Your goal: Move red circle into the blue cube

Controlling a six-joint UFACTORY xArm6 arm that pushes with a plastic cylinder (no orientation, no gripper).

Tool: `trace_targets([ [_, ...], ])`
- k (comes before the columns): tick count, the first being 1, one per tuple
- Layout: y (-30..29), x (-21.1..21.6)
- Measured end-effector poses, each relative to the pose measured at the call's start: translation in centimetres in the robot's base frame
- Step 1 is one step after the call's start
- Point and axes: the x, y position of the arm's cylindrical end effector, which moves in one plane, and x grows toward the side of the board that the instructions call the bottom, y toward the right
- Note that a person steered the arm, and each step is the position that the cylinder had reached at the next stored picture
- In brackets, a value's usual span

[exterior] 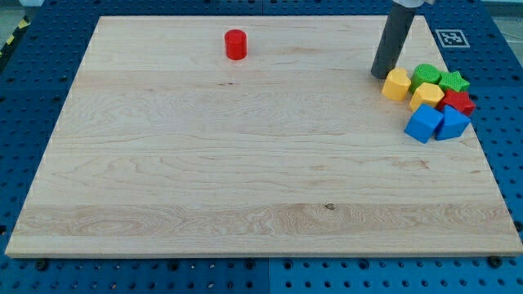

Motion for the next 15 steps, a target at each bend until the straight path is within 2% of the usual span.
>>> trace_targets([
  [3,0.9,0.6],
  [4,-1.6,0.0],
  [5,-6.5,-0.2],
  [7,-7.2,-0.2],
  [9,-21.3,-0.3],
  [10,-26.5,-1.5],
  [11,-31.2,-4.9],
  [12,-31.6,-8.2],
  [13,-27.6,-8.9],
  [14,-22.4,-5.9],
  [15,-20.8,-5.2],
])
